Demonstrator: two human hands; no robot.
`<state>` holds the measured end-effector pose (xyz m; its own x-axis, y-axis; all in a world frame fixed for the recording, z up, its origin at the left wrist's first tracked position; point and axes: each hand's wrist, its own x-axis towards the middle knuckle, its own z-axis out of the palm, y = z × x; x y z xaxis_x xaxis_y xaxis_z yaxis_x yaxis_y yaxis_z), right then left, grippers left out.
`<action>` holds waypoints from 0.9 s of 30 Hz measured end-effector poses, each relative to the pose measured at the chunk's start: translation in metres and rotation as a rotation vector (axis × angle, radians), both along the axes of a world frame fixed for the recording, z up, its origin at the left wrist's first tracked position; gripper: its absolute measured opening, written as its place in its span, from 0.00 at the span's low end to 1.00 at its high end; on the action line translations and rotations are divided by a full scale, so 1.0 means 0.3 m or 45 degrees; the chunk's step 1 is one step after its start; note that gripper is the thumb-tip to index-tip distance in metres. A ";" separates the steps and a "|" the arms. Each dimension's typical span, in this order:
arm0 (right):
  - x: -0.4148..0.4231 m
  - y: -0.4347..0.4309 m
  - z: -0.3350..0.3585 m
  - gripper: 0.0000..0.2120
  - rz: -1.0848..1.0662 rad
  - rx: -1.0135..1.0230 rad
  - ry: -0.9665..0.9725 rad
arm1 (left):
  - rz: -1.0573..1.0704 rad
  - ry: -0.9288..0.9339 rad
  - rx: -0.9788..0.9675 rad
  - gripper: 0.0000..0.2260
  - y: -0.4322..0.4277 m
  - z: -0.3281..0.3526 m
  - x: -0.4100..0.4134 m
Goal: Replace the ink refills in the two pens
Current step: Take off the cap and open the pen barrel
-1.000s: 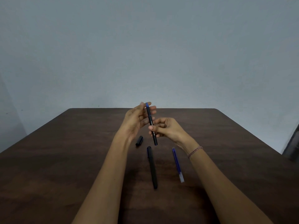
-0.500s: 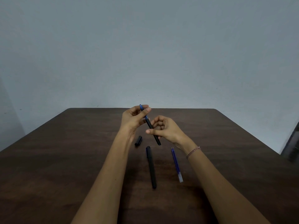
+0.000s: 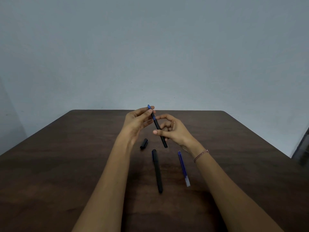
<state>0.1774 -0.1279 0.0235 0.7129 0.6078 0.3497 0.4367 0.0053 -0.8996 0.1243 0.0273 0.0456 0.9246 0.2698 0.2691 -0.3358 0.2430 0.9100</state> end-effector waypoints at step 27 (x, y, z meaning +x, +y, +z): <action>-0.012 0.003 0.003 0.18 0.065 -0.047 -0.012 | 0.400 -0.102 -0.408 0.05 0.030 0.024 -0.030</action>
<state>0.1737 -0.1271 0.0245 0.6774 0.6559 0.3329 0.4452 -0.0054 -0.8954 0.1154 0.0362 0.0529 0.7640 0.6154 0.1937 -0.5046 0.3829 0.7738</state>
